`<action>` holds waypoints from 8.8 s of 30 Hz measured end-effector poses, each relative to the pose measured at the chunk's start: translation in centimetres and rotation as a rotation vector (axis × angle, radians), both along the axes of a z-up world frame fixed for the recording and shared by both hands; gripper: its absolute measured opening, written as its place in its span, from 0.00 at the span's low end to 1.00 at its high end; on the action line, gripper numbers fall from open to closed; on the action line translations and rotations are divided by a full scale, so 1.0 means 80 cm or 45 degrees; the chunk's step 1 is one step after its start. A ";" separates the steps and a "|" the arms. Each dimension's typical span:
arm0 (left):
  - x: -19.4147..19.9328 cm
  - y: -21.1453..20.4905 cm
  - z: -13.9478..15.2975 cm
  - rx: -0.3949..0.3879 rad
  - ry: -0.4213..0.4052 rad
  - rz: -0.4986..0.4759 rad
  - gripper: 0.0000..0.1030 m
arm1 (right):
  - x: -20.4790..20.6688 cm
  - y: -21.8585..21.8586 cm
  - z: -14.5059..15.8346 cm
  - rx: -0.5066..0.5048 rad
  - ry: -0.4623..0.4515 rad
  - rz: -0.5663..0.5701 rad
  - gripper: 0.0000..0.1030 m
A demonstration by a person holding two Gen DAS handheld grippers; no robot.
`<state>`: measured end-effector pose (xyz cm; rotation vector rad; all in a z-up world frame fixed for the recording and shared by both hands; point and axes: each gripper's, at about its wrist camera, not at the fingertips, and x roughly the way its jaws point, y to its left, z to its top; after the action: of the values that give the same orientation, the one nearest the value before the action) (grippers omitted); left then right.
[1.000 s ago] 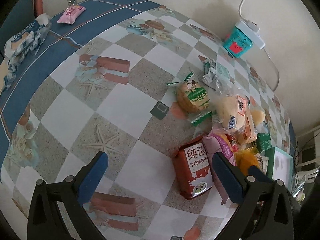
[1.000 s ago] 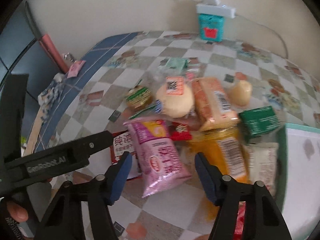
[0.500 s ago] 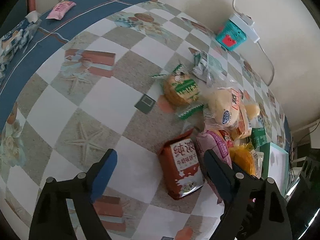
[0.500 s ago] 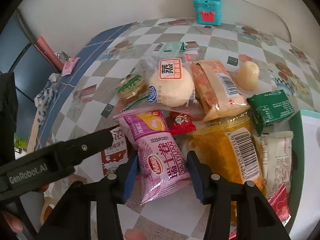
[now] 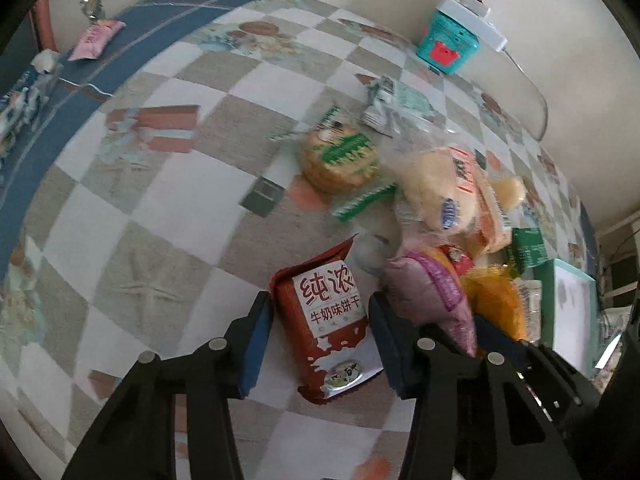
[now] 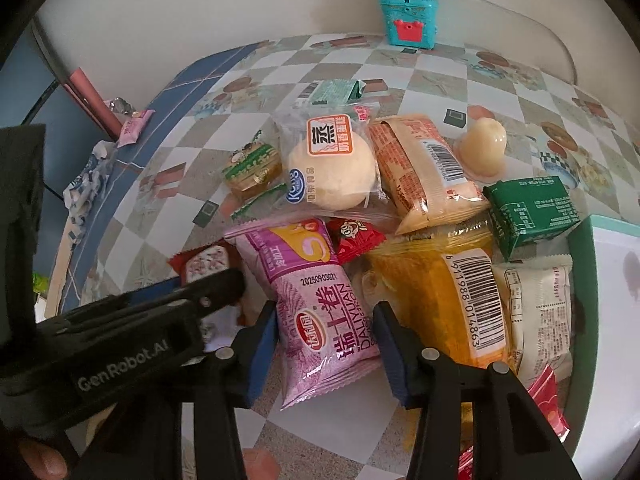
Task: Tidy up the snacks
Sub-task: 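Close the right tool on the pink bag while the left tool grasps the red biscuit pack, then carry both snacks over the white tray and open both tools to drop them, then move the right tool back to the red Rolls Kiss bag, then grasp the red Rolls Kiss bag with the right tool and lift it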
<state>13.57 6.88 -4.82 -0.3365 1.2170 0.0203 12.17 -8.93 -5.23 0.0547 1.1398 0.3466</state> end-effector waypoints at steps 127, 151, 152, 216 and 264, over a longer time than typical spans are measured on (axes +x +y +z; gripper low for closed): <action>0.046 -0.379 0.080 0.205 -0.126 -0.304 0.93 | -0.072 -0.442 0.052 -0.125 -0.124 -1.049 1.00; 0.000 -0.193 0.142 0.313 -0.333 0.052 0.93 | -0.071 -0.312 0.125 -0.143 -0.365 -0.872 1.00; -0.003 -0.189 0.143 0.302 -0.337 0.062 0.93 | -0.072 -0.307 0.127 -0.152 -0.369 -0.861 1.00; -0.072 -0.068 0.003 0.007 0.228 0.275 0.93 | -0.095 -0.089 0.010 -0.419 -0.029 -0.116 0.81; -0.022 -0.147 0.054 0.005 0.062 0.121 0.83 | -0.072 -0.190 0.086 -0.148 -0.251 -0.511 0.61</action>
<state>11.78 -4.89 -0.53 -0.3919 1.2486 0.1137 6.41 -24.15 1.68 0.1420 0.9256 -0.0707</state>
